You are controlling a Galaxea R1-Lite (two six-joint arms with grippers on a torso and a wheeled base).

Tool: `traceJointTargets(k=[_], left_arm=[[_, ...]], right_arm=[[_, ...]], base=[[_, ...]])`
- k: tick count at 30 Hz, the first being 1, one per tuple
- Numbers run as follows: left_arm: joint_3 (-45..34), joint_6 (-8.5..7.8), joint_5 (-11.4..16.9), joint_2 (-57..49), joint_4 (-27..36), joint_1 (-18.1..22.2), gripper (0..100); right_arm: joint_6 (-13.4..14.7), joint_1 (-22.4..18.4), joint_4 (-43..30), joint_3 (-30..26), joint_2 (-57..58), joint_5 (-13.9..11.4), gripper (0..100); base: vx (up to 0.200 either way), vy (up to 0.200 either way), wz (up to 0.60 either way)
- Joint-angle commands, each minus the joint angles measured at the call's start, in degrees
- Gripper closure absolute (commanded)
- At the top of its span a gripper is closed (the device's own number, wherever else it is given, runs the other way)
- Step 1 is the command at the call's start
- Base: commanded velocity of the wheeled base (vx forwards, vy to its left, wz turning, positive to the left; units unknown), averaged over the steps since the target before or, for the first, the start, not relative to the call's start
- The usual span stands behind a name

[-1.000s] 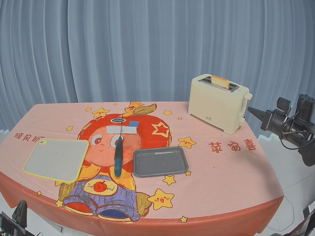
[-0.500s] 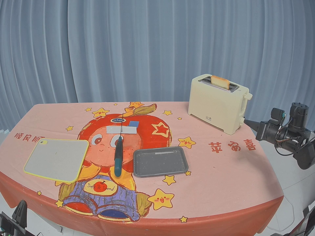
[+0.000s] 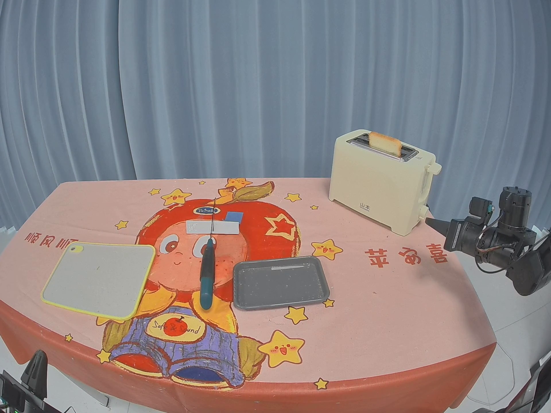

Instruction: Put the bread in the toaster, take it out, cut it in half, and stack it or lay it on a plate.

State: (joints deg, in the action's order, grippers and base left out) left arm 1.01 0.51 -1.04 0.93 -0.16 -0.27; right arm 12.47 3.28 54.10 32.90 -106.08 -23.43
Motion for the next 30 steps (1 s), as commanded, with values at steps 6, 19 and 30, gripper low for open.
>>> traceJointTargets(k=[6,19,30], left_arm=[[-1.0,0.02,0.0,0.0,0.0,0.0,100],[-1.0,0.02,0.0,0.0,0.0,0.0,100],[-1.0,0.02,0.0,0.0,0.0,0.0,100]], right_arm=[[0.0,-0.6,0.1,0.6,-3.4,0.1,100],[0.0,-3.5,0.1,3.7,-8.1,0.4,100],[0.0,-3.8,0.1,7.3,-12.9,7.4,100]], base=[[0.0,0.0,0.0],[0.0,0.0,0.0],[0.0,0.0,0.0]])
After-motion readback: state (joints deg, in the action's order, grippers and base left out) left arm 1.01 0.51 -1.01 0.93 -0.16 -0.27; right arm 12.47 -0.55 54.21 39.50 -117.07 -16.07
